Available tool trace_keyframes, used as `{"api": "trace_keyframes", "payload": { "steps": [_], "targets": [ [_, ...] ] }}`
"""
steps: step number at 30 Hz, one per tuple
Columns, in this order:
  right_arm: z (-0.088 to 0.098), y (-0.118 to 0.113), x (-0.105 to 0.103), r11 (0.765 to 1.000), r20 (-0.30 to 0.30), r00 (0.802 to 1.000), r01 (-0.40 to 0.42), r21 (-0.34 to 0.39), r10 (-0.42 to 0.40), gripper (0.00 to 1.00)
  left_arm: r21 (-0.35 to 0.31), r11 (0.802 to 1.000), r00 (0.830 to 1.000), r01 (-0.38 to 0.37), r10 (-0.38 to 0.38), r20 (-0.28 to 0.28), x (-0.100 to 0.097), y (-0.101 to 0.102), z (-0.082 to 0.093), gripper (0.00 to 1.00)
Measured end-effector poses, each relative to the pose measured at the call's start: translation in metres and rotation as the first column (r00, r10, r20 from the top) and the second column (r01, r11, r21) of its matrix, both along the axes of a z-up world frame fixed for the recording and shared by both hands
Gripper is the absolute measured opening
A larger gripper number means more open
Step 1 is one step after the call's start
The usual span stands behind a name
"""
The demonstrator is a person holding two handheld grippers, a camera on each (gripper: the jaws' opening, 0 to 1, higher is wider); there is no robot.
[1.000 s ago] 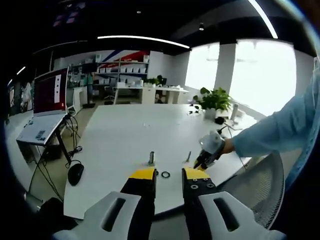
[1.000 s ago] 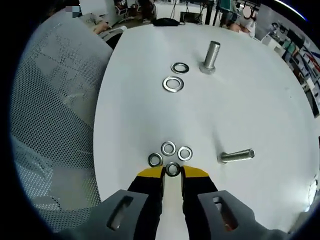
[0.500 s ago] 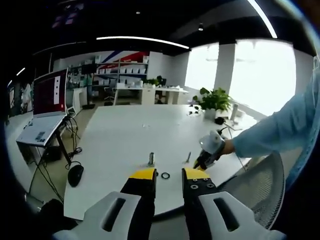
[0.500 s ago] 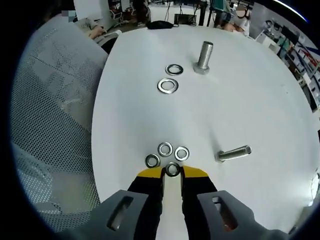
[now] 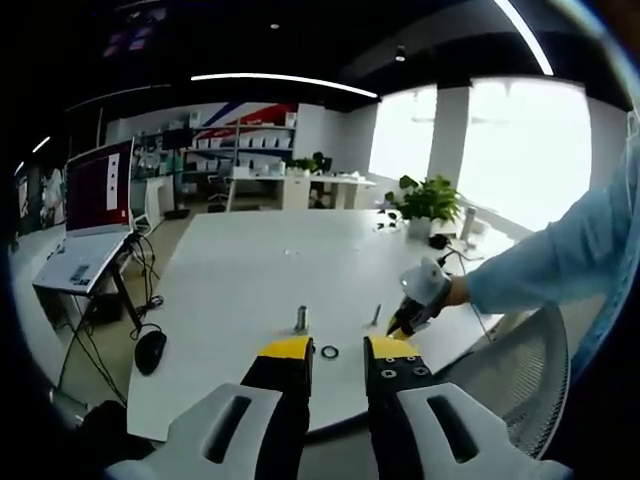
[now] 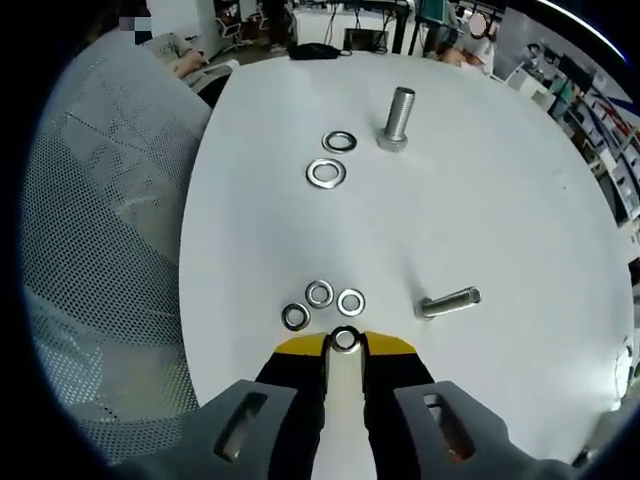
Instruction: Place the washer onto the threaded stud by aligning its center hole with the stud, sliding it down to the base, and recovering from edge contact or off-axis alignment until the washer reaches the visible bottom stop.
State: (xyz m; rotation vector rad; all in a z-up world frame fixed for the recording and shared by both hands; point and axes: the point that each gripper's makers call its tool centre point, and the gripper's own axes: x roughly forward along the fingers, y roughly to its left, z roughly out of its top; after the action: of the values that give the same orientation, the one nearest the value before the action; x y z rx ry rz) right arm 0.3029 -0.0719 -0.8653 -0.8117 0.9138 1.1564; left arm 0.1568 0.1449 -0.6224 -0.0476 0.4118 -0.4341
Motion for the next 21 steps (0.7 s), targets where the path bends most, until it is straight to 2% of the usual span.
{"api": "trace_keyframes", "payload": {
  "steps": [8, 14, 21],
  "targets": [
    [0.022, -0.011, 0.009, 1.0, 0.027, 0.999, 0.023, 0.015, -0.023, 0.14, 0.004, 1.0, 1.0, 0.0, 0.0, 0.009, 0.002, 0.001, 0.002, 0.18],
    [0.041, -0.01, 0.009, 0.999, 0.042, 0.999, 0.028, 0.043, -0.029, 0.14, -0.003, 1.0, 1.0, 0.011, -0.011, 0.021, 0.005, -0.002, 0.004, 0.18],
    [0.048, -0.011, 0.008, 0.999, 0.063, 0.998, 0.007, 0.038, -0.01, 0.14, -0.004, 1.0, 1.0, 0.015, -0.015, 0.024, 0.005, -0.002, 0.005, 0.18]
  ]
}}
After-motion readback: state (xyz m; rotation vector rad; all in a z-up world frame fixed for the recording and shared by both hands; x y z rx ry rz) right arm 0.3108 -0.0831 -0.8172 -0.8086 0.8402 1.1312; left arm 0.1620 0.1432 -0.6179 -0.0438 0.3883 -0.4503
